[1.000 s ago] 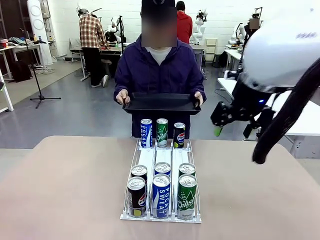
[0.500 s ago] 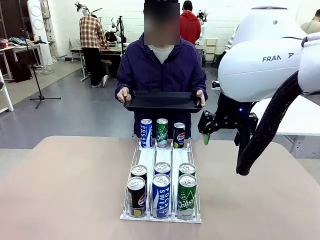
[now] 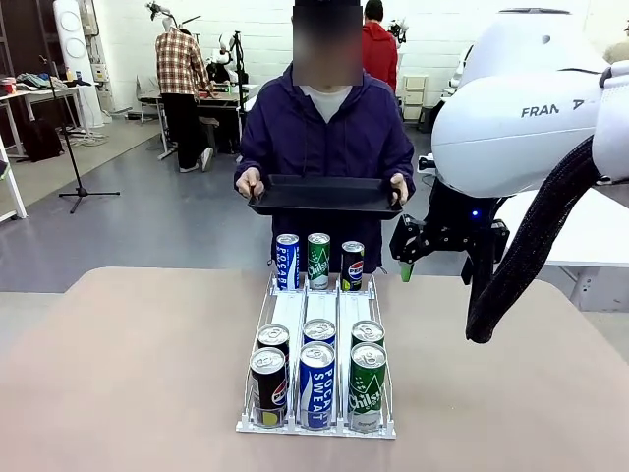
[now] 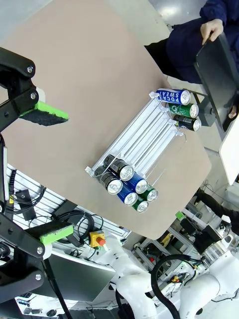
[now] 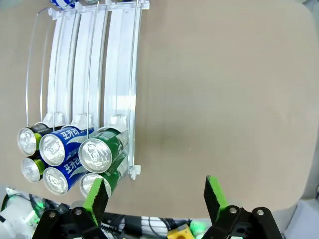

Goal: Retrieve and hand over the desired beverage to the person.
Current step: Pick up a can of the same type that the person held from the Automatic Can Dispenser.

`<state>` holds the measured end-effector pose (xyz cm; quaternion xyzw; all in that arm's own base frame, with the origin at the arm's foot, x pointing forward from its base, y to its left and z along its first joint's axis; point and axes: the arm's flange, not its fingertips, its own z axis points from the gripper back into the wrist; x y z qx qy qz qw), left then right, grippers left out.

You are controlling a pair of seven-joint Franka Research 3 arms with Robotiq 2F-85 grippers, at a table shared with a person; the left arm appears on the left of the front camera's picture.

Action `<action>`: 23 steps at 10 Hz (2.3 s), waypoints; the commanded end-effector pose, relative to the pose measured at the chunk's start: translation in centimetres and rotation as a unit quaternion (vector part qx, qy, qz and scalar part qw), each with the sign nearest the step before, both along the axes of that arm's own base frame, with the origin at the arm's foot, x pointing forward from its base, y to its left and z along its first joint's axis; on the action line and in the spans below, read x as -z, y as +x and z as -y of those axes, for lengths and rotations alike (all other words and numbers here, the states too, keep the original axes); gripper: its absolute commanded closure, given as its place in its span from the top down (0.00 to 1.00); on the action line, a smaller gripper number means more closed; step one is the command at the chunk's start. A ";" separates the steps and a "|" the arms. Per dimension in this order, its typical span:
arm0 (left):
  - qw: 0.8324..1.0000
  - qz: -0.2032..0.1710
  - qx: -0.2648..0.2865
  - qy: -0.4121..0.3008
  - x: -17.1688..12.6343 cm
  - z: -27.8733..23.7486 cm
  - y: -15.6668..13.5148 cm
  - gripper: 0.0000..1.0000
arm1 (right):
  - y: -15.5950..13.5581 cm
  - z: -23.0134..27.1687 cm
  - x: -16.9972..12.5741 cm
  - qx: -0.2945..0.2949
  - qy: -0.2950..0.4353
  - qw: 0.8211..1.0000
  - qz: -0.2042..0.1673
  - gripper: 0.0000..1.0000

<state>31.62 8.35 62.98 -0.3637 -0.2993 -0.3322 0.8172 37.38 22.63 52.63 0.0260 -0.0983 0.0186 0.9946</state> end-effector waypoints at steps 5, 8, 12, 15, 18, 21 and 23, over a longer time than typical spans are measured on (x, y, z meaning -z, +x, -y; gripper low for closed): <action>1.000 0.009 0.007 -0.007 -0.1 -0.1 0.0 1.00 | -2.5 -6.0 1.7 -0.036 -0.040 0.998 -0.033 1.00; 1.000 0.009 0.007 -0.007 -0.1 -0.1 0.0 1.00 | -5.0 -8.5 3.2 -0.052 -0.048 0.997 -0.039 1.00; 1.000 0.009 0.007 -0.007 -0.1 -0.1 0.0 1.00 | -5.3 -9.5 5.8 0.002 -0.039 0.999 -0.029 1.00; 1.000 0.009 0.007 -0.007 -0.1 -0.1 0.0 1.00 | -5.4 -9.6 7.1 0.042 -0.040 0.997 -0.056 1.00; 1.000 0.009 0.007 -0.007 -0.1 -0.1 0.0 1.00 | -5.6 -9.1 6.2 -0.001 -0.033 0.998 -0.056 1.00; 1.000 0.009 0.007 -0.007 -0.1 -0.1 0.0 1.00 | -5.6 -9.1 6.2 -0.001 -0.033 0.998 -0.056 1.00; 1.000 0.009 0.007 -0.007 -0.1 -0.1 0.0 1.00 | -5.6 -9.5 7.0 0.008 -0.035 0.998 -0.058 1.00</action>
